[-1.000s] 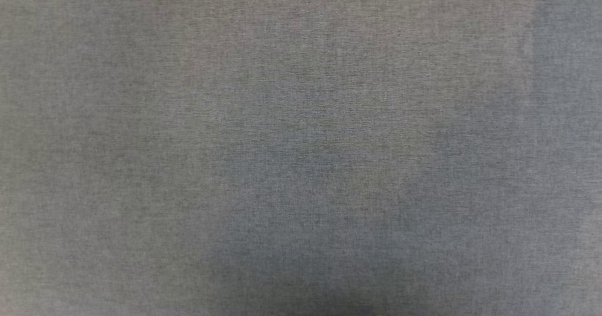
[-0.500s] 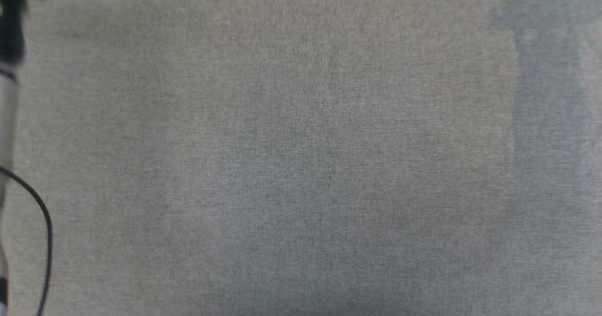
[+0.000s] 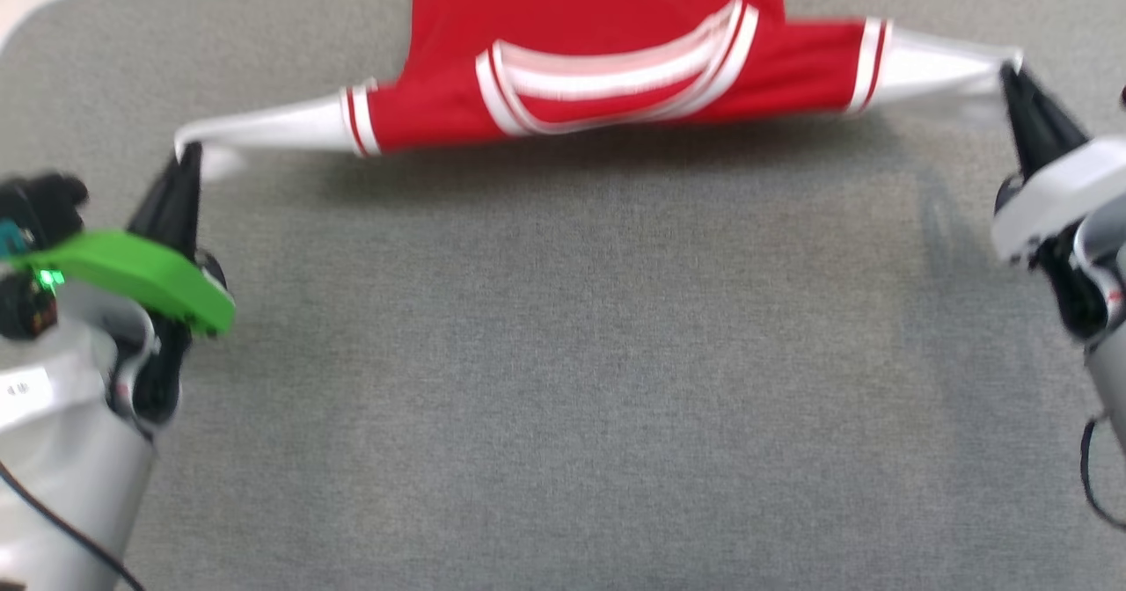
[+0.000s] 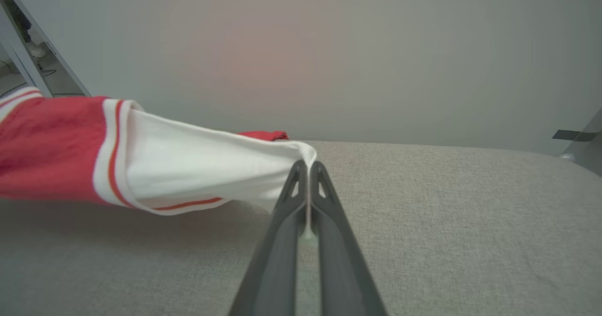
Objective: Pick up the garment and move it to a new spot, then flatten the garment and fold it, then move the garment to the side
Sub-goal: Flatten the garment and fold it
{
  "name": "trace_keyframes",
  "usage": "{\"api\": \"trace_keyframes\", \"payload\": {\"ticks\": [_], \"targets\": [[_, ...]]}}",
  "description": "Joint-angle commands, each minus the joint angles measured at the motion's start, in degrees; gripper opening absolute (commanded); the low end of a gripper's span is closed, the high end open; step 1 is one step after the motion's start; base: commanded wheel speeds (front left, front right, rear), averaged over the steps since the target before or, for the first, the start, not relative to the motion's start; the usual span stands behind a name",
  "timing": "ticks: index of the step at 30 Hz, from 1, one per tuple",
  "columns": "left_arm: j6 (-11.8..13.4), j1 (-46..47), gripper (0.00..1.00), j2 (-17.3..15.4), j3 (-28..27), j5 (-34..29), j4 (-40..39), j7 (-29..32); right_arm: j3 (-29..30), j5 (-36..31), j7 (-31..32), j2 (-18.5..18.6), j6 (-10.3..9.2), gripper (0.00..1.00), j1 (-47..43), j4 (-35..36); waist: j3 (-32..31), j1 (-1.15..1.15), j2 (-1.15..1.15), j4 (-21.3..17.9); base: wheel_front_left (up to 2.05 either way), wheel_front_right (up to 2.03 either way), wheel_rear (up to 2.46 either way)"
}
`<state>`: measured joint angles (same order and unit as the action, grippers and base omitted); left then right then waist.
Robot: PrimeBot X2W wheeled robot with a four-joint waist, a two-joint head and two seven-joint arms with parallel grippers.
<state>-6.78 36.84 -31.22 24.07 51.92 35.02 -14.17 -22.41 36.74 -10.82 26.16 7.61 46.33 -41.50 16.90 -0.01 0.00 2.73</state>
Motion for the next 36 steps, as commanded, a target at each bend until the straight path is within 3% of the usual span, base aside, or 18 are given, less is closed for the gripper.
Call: {"api": "trace_keyframes", "payload": {"ticks": [1, 9, 22, 36], "targets": [[0.8, -2.9, 0.0, -0.7, -0.1, 0.2, -0.5, -0.5, -0.2, 1.3, 0.2, 1.0, -0.12, 0.0, -2.6, 1.0, -4.9, 0.01, 0.0, 0.7, 0.0, 0.0, 0.0], [2.5, -14.7, 0.0, -1.6, 1.3, 1.3, -4.4, 0.3, -1.6, 2.5, 0.4, 3.1, -0.12, 0.0, -13.8, 4.7, -9.8, 0.01, 0.0, 0.4, 0.0, 0.0, 0.0], [7.6, -27.0, 0.0, -3.2, 3.1, 1.8, -13.4, 2.5, -1.1, 0.3, 2.8, 4.6, -0.12, 0.0, -26.9, 9.3, -15.1, 0.01, 0.0, 0.3, 0.0, 0.0, 0.0], [12.2, -39.6, 0.0, -7.3, 5.7, 4.5, -22.9, 10.3, -0.6, 3.5, 14.2, 8.0, -0.12, 0.0, -42.0, 18.2, -18.6, 0.01, 0.0, -0.1, 0.0, 0.0, 0.0]]}}
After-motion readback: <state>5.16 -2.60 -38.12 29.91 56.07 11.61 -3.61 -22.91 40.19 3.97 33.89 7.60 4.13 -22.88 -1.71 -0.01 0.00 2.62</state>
